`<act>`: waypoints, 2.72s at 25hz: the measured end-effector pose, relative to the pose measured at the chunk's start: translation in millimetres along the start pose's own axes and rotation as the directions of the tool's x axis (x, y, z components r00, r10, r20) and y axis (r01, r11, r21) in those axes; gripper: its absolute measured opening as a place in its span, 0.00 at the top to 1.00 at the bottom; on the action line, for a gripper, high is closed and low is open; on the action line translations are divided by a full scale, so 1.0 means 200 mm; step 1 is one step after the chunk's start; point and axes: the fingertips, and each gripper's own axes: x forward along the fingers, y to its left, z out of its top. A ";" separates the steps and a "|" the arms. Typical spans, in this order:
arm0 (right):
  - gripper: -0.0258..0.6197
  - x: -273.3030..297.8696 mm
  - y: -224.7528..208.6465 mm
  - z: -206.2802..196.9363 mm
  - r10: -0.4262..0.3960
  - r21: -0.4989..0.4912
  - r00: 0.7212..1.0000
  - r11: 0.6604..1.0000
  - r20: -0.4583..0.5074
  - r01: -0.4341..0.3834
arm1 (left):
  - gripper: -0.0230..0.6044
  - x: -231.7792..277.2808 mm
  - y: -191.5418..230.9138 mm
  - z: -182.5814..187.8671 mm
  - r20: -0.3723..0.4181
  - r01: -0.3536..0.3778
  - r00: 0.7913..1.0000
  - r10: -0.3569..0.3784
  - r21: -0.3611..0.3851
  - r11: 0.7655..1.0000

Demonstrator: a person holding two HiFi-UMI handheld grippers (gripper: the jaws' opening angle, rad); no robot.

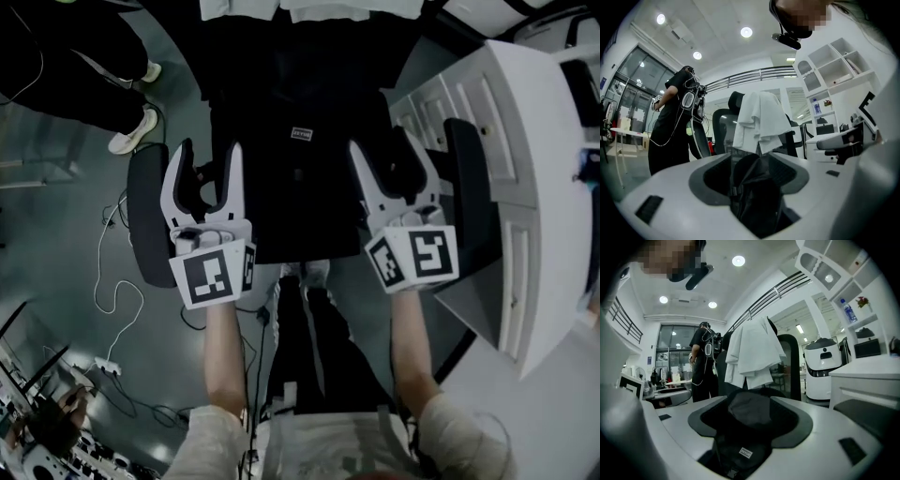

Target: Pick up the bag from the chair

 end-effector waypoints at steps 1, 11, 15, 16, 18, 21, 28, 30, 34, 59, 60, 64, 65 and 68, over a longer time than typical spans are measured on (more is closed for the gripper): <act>0.57 0.01 -0.01 -0.06 0.001 0.000 1.000 1.000 -0.007 0.000 | 0.59 0.01 -0.01 -0.06 -0.009 -0.001 1.000 0.001 0.002 1.000; 0.57 0.09 -0.13 -0.57 -0.022 -0.004 0.997 1.000 -0.067 0.022 | 0.59 0.06 -0.04 -0.51 -0.098 -0.008 0.995 0.013 0.045 0.999; 0.57 0.12 -0.15 -0.62 -0.035 -0.023 0.996 0.999 -0.085 0.033 | 0.59 0.10 -0.04 -0.54 -0.107 -0.001 0.994 0.006 0.043 0.999; 0.57 0.14 -0.16 -0.62 -0.040 -0.030 0.995 0.999 -0.091 0.037 | 0.59 0.12 -0.03 -0.53 -0.110 0.006 0.994 -0.001 0.046 0.999; 0.57 0.17 -0.18 -0.64 -0.048 -0.051 0.993 0.998 -0.104 0.043 | 0.59 0.16 -0.02 -0.53 -0.116 0.019 0.993 -0.011 0.062 0.998; 0.57 0.23 -0.25 -0.68 -0.070 -0.088 0.990 0.994 -0.124 0.059 | 0.59 0.24 -0.04 -0.52 -0.095 0.023 0.995 -0.015 0.090 0.996; 0.57 0.29 -0.37 -0.76 -0.141 -0.126 0.977 0.985 -0.161 0.121 | 0.59 0.35 -0.06 -0.59 -0.182 0.116 0.980 -0.084 0.173 0.978; 0.57 0.34 -0.40 -0.78 -0.143 -0.170 0.975 0.979 -0.168 0.114 | 0.59 0.42 -0.06 -0.61 -0.189 0.133 0.977 -0.095 0.196 0.972; 0.57 0.44 -0.46 -0.85 -0.136 -0.207 0.970 0.974 -0.203 0.094 | 0.59 0.52 -0.06 -0.67 -0.234 0.195 0.962 -0.138 0.238 0.952; 0.45 0.68 -0.47 -1.30 0.137 0.295 0.901 0.955 -0.412 -0.010 | 0.49 0.60 -0.02 -0.92 -0.436 0.171 0.896 -0.080 0.173 0.970; 0.45 0.68 -0.47 -1.30 0.142 0.287 0.900 0.958 -0.412 -0.019 | 0.49 0.61 -0.02 -0.92 -0.449 0.170 0.890 -0.082 0.160 0.972; 0.62 0.69 -0.48 -1.29 0.133 0.308 0.903 0.951 -0.408 -0.001 | 0.50 0.64 -0.01 -0.94 -0.493 0.160 0.866 -0.086 0.110 0.981; 0.70 0.69 -0.48 -1.29 0.123 0.309 0.903 0.951 -0.412 0.011 | 0.53 0.63 -0.01 -0.95 -0.496 0.160 0.864 -0.086 0.110 0.981; 0.82 0.69 -0.47 -1.28 0.100 0.266 0.895 0.964 -0.435 0.021 | 0.67 0.62 -0.02 -0.96 -0.497 0.163 0.865 -0.065 0.157 0.974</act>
